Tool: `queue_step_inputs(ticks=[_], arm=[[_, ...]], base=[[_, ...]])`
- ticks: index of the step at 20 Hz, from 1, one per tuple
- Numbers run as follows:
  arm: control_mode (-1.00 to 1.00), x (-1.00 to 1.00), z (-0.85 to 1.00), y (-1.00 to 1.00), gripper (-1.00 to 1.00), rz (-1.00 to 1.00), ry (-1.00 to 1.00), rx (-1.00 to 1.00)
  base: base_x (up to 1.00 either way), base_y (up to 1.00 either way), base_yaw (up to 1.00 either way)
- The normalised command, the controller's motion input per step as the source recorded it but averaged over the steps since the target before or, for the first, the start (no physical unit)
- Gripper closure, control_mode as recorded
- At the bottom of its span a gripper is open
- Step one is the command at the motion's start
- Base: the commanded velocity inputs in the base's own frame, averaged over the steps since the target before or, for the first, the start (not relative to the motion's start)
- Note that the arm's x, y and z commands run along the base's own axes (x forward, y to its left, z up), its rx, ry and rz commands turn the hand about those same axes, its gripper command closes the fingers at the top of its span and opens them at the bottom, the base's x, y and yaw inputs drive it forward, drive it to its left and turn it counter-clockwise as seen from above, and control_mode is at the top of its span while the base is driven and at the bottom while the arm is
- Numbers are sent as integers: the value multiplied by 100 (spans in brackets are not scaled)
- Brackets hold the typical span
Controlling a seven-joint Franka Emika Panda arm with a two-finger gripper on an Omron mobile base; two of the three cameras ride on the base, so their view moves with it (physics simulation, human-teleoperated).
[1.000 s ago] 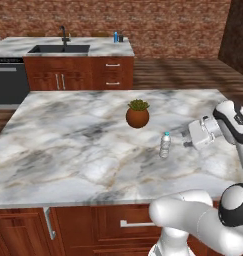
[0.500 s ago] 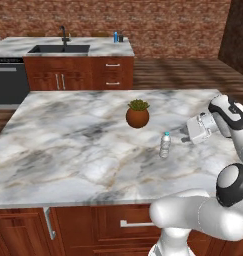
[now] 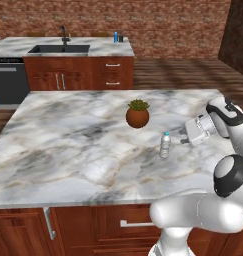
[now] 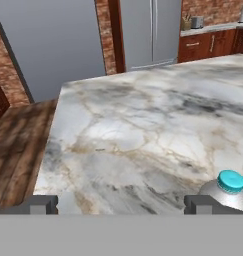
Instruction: Move the drinks to the dining counter.
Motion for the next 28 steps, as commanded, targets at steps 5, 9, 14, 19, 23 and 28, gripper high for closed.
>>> queue_step_inputs(ticks=[5, 9, 14, 19, 23, 28], arm=[[-100, 17, -7, 0, -100, 0, 0, 0], [-100, 16, -6, 0, -100, 0, 0, 0], [-100, 19, -9, 0, -100, 0, 0, 0], [-100, 24, -12, 0, -100, 0, 0, 0], [-100, 23, -10, 0, -100, 0, 0, 0], [-100, 18, -5, -6, -100, 0, 0, 0]], base=[[0, 0, 0], [0, 0, 0], [0, 0, 0], [0, 0, 0], [0, 0, 0], [0, 0, 0]])
